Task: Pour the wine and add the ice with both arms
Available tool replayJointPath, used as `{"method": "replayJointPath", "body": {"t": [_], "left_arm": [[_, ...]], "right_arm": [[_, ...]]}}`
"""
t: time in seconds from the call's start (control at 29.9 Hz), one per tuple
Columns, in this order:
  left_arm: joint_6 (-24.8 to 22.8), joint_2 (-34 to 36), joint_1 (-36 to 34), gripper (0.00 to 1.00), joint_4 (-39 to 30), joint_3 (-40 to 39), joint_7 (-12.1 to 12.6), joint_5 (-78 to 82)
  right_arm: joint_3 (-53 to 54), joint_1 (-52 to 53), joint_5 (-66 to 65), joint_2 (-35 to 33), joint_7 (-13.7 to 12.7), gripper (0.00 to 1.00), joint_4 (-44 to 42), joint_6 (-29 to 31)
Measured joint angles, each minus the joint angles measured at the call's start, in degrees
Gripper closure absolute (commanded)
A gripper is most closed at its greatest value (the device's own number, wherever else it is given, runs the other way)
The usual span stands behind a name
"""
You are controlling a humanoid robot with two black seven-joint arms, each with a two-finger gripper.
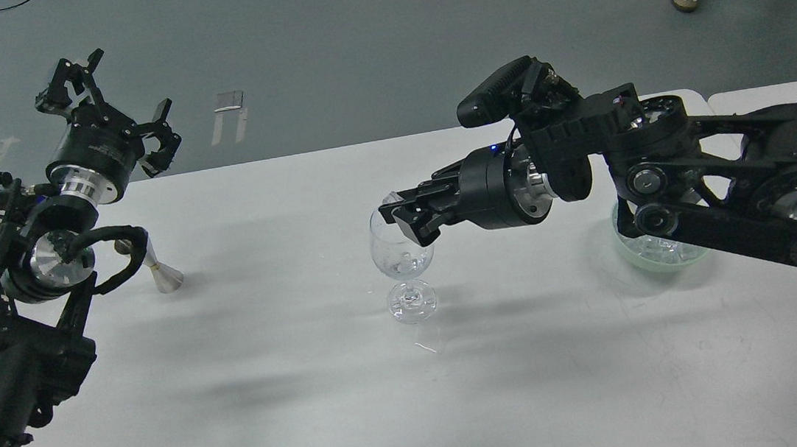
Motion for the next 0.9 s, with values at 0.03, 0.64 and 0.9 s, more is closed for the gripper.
{"method": "replayJointPath", "body": {"t": [0.03,0.64,0.9], "left_arm": [[0.0,0.0,0.0,0.02,0.0,0.0,0.0,0.0],[0.0,0.0,0.0,0.02,0.0,0.0,0.0,0.0],[0.0,0.0,0.0,0.02,0.0,0.0,0.0,0.0]], "right_arm": [[0.0,0.0,0.0,0.0,0.0,0.87,0.0,0.0],[-0.3,-0.4,-0.2,0.0,0.0,0.75,-0.1,0.0],[-0.3,-0.3,-0.2,0.0,0.0,0.68,-0.2,0.0]]}}
